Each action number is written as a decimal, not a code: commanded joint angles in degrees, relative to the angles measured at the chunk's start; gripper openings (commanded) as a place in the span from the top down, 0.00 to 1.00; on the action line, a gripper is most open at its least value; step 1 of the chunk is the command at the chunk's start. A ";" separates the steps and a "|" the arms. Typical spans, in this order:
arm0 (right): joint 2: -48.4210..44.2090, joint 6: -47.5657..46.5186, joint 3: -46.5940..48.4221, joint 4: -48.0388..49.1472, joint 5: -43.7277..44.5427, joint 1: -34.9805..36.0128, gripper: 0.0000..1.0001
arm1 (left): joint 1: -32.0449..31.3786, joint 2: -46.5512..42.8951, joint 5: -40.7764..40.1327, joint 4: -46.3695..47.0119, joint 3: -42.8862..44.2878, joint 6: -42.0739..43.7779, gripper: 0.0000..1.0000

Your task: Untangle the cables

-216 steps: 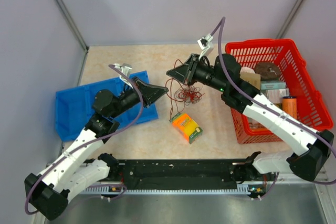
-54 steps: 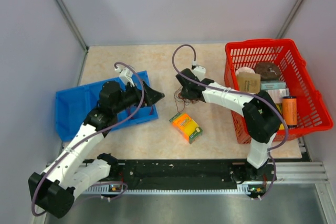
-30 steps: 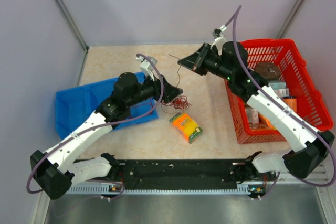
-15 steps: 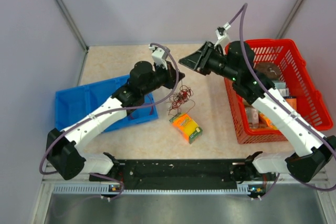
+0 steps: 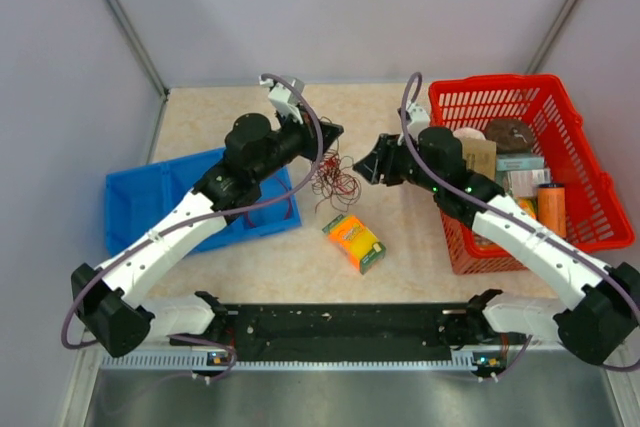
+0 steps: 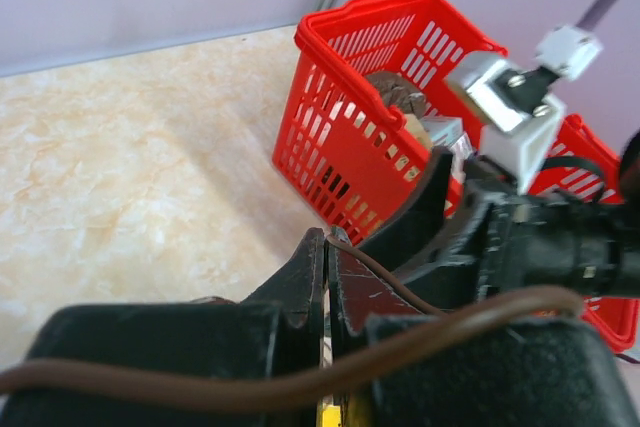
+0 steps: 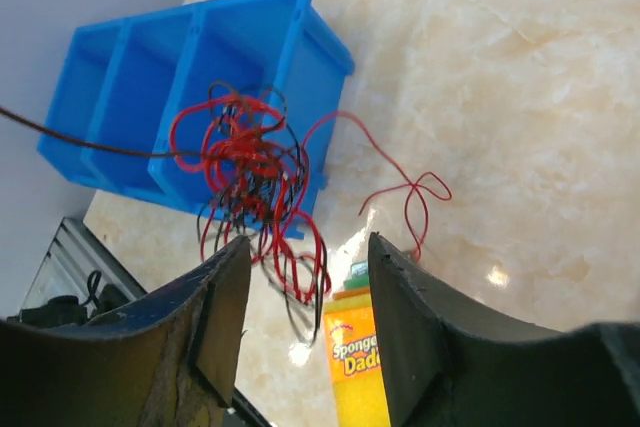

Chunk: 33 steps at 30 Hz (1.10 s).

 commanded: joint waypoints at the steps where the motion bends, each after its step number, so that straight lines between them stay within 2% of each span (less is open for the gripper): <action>1: 2.53 -0.43 -0.58 13.92 -6.75 0.05 0.51 | 0.04 -2.97 0.53 0.39 2.87 -2.05 1.00; 4: 4.46 0.54 -1.90 18.85 -12.29 0.05 0.39 | 0.13 -3.94 1.05 0.48 3.05 -2.66 1.00; 9: 6.04 3.70 -5.59 26.68 -16.70 0.05 0.39 | 0.13 -3.68 3.07 0.92 3.57 -4.42 1.00; 12: 8.50 5.02 -6.74 29.23 -16.96 0.05 0.45 | 0.13 -2.89 5.44 1.62 4.36 -5.91 1.00; 14: 10.61 6.34 -6.65 30.81 -17.49 0.14 0.54 | 0.13 -2.45 6.94 2.59 4.71 -6.97 1.00; 18: 14.13 9.85 -6.74 35.38 -16.53 0.05 0.60 | 0.04 -1.48 9.14 3.82 5.33 -8.99 1.00; 19: 14.40 9.86 -6.65 35.57 -15.48 0.14 0.58 | 0.13 -1.40 9.49 3.91 5.51 -9.25 1.00; 21: 14.14 8.98 -6.82 36.88 -13.63 0.05 0.42 | 0.13 -1.31 10.02 4.08 5.59 -9.96 1.00; 22: 13.70 8.98 -7.09 37.67 -12.49 0.14 0.39 | 0.13 -1.22 10.19 4.17 5.42 -10.13 1.00; 24: 12.73 8.63 -7.44 38.72 -10.82 0.05 0.40 | 0.13 -1.22 10.46 4.09 5.42 -10.57 1.00; 25: 12.55 8.28 -7.62 40.12 -11.07 0.05 0.42 | 0.13 -1.22 10.46 4.09 5.42 -10.66 1.00; 26: 12.38 8.45 -7.62 41.36 -11.42 0.14 0.51 | 0.13 -1.13 10.72 4.26 5.42 -11.10 1.00; 29: 13.08 9.76 -6.57 37.71 -7.59 0.14 0.88 | 0.13 -1.31 10.55 3.56 6.12 -10.14 1.00; 30: 13.69 10.29 -6.39 34.89 -4.52 0.05 0.94 | 0.13 -1.66 9.59 2.43 6.99 -9.44 1.00; 33: 16.06 12.31 -6.12 25.66 4.55 -0.30 0.92 | 0.13 -3.50 6.52 -0.74 10.51 -5.84 1.00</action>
